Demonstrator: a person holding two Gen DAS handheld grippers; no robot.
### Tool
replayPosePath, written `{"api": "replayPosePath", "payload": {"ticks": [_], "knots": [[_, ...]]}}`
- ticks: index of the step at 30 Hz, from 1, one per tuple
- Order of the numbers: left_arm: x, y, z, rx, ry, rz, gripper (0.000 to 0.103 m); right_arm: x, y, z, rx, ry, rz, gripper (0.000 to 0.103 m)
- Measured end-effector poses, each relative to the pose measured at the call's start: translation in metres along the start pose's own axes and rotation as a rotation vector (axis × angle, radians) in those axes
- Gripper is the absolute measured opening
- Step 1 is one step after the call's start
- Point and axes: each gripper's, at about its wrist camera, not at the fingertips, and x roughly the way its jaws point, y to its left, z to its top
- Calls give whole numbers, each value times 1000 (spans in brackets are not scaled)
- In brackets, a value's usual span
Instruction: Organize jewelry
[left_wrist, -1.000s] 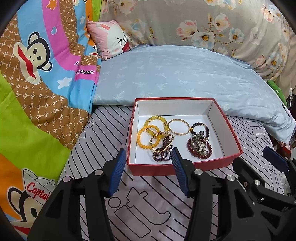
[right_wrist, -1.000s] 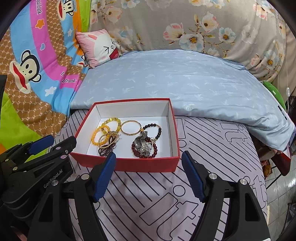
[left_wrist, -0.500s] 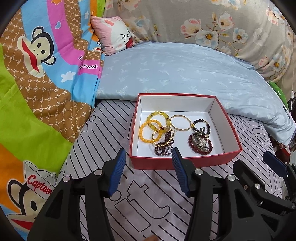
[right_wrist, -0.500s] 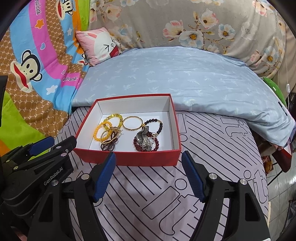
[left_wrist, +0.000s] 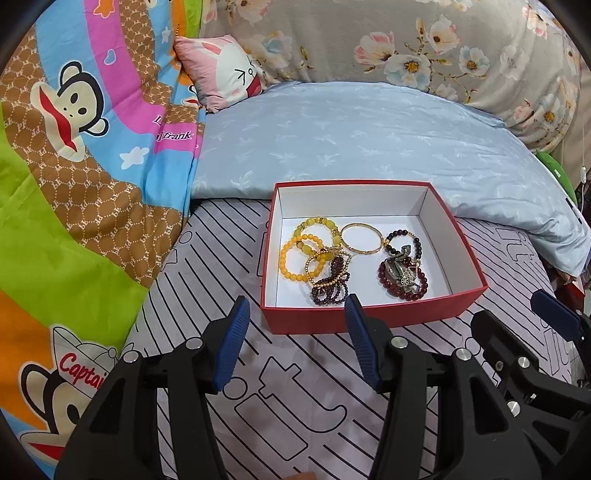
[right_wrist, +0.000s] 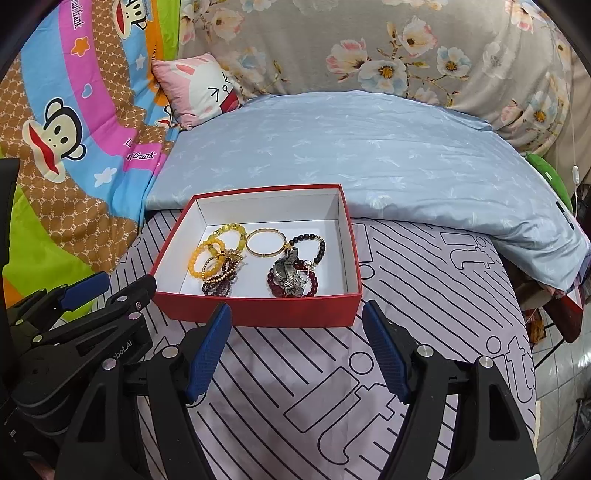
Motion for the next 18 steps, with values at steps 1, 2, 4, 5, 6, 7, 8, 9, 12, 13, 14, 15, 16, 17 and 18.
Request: {"api": "replayPosePath", "payload": {"ticks": [1, 2, 4, 5, 6, 7, 8, 9, 12, 13, 14, 15, 16, 17, 18], "knots": [[0, 0, 0, -2, 2, -8, 51, 0, -1, 0, 5, 0, 4, 71], [0, 1, 0, -4, 3, -15, 51, 0, -1, 0, 7, 1, 5, 71], [1, 1, 0, -8, 4, -17, 55, 1, -1, 0, 10, 2, 8, 71], [2, 2, 0, -12, 4, -8, 60, 1, -1, 0, 9, 2, 7, 71], [3, 3, 0, -15, 7, -4, 61, 1, -2, 0, 9, 3, 7, 71], [3, 3, 0, -19, 10, -9, 61, 2, -1, 0, 9, 4, 8, 71], [4, 3, 0, -20, 13, -11, 61, 1, -2, 0, 11, 4, 9, 71], [5, 4, 0, -20, 14, -10, 61, 2, -2, -1, 14, 5, 8, 71], [5, 3, 1, -21, 19, -8, 61, 3, -4, -1, 27, 8, 10, 72], [5, 3, 1, -26, 20, -7, 61, 3, -5, -1, 31, 8, 10, 74], [4, 3, 1, -29, 17, -8, 61, 4, -6, -1, 37, 8, 9, 74], [4, 3, 1, -31, 15, -9, 61, 4, -7, -1, 43, 8, 11, 75], [3, 3, 1, -32, 14, -9, 61, 4, -9, -1, 49, 10, 14, 76], [4, 3, 1, -31, 15, -9, 61, 5, -9, -1, 52, 11, 16, 76], [4, 3, 1, -30, 16, -10, 61, 5, -10, -1, 55, 12, 17, 76]]}}
